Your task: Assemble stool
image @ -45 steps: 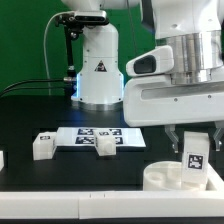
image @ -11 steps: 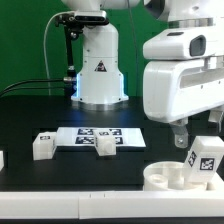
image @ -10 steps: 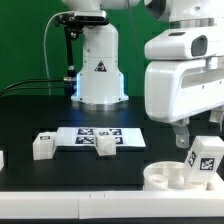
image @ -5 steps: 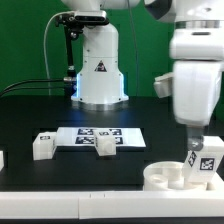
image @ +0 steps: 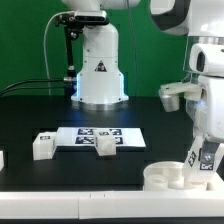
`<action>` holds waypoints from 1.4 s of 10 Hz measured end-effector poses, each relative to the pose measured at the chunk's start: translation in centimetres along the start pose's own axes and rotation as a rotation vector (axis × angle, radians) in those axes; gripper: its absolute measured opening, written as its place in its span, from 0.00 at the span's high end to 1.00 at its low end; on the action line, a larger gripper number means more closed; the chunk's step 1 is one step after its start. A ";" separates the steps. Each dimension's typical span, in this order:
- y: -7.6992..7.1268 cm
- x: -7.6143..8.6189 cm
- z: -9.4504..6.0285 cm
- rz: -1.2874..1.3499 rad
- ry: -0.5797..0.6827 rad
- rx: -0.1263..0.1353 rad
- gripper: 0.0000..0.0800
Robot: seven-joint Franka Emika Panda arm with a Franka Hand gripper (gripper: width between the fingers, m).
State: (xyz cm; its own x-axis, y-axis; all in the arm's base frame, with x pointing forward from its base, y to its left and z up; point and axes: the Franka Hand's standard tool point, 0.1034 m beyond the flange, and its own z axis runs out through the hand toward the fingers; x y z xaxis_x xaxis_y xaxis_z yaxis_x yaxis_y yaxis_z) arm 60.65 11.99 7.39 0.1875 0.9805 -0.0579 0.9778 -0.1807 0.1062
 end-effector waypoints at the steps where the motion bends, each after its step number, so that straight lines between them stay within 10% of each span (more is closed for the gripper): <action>1: 0.0 -0.1 0.0 0.019 -0.001 0.002 0.58; 5: 0.0 0.0 0.0 0.467 0.006 0.013 0.58; 8: 0.0 -0.2 0.4 0.861 0.011 0.075 0.58; 14: -0.6 0.2 0.4 1.380 -0.017 0.085 0.58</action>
Offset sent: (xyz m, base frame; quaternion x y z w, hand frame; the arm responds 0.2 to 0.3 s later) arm 0.0000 0.0000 0.0000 0.0000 0.0000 0.1296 0.9916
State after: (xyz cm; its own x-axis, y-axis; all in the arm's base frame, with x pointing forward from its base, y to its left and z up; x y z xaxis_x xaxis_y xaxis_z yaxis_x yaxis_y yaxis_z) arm 60.16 12.23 6.91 0.9995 0.0048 0.0319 0.0040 -0.9996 0.0270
